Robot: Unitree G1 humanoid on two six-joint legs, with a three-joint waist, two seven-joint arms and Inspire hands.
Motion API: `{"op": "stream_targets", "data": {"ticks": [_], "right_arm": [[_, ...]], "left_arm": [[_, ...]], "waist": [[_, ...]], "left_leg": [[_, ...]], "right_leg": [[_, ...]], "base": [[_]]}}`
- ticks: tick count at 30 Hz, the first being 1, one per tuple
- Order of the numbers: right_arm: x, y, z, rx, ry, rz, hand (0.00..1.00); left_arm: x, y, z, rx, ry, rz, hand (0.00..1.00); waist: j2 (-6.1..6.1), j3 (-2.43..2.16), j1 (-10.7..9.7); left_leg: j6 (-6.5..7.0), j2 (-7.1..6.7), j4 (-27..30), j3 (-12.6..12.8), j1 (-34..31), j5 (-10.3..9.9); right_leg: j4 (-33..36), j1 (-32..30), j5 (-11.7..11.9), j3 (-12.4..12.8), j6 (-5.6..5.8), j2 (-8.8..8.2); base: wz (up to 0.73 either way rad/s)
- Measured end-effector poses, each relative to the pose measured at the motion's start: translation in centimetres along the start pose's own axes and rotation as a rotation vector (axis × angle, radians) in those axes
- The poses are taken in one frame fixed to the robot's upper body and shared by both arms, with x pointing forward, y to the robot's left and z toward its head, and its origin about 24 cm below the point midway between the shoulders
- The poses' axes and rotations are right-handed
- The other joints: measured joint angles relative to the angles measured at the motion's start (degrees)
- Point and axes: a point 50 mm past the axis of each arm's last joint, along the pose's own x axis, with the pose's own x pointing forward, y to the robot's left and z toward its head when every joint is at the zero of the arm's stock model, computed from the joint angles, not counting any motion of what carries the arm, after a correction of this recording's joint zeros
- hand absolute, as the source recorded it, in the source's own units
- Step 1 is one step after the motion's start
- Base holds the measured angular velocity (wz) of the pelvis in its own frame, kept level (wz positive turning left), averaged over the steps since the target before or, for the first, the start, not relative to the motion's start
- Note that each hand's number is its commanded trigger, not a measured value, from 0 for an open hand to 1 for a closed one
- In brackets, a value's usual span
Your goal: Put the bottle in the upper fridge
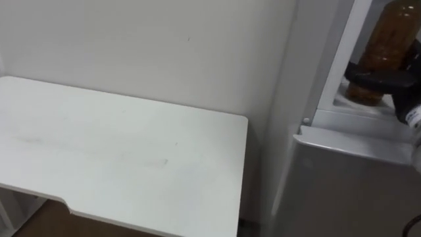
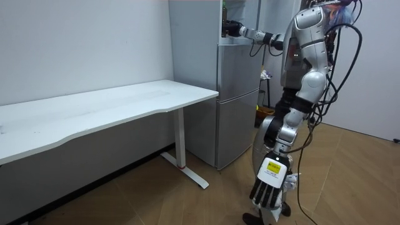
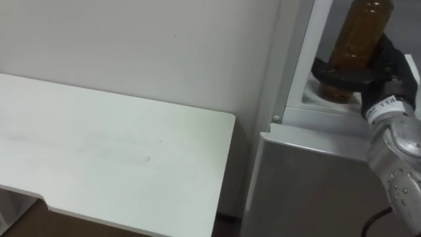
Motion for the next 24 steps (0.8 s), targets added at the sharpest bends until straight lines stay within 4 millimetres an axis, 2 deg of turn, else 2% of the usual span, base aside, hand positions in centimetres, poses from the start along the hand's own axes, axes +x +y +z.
{"op": "stream_targets", "data": {"ticks": [8,11,15,20,24], "right_arm": [[-0.9,0.0,-0.6,-0.002,0.006,0.001,0.00],[-1.9,-0.3,-0.6,0.020,-0.014,0.005,0.00],[-4.0,1.4,-1.1,0.104,-0.041,0.078,0.00],[-4.5,2.1,-1.2,0.137,-0.052,0.104,0.00],[-4.9,1.6,-1.6,0.126,-0.046,0.105,0.00]], "left_arm": [[0.0,0.0,-0.2,0.002,0.011,0.016,0.00],[0.0,-0.1,-0.2,0.000,0.010,0.014,0.00],[-0.1,-0.4,-0.3,-0.003,0.013,0.007,0.00],[-0.2,-1.3,-0.4,-0.010,0.022,-0.020,0.00],[-0.3,-1.6,-0.5,-0.011,0.028,-0.027,0.00]], "waist": [[0.10,0.11,-0.27],[0.29,0.17,-0.15],[1.21,0.53,-0.91],[2.36,0.24,-1.98],[2.57,0.39,-2.02]], "left_leg": [[0.07,-0.01,0.02,0.60,0.18,-0.06],[0.13,0.01,0.04,0.93,0.53,-0.22],[0.14,0.12,0.04,0.99,0.51,-0.46],[0.22,0.19,0.07,1.49,0.70,-0.62],[0.18,0.55,0.17,1.68,1.42,-0.91]], "right_leg": [[-0.11,0.00,-0.11,0.84,0.16,0.04],[-0.10,0.07,-0.14,1.06,0.21,0.01],[0.05,0.06,-0.13,1.15,0.22,0.06],[0.15,0.19,-0.12,1.36,0.23,0.02],[0.04,0.87,-0.13,1.38,0.24,0.07]], "base": [[-0.03],[-0.02],[-0.02],[-0.02],[0.00]]}}
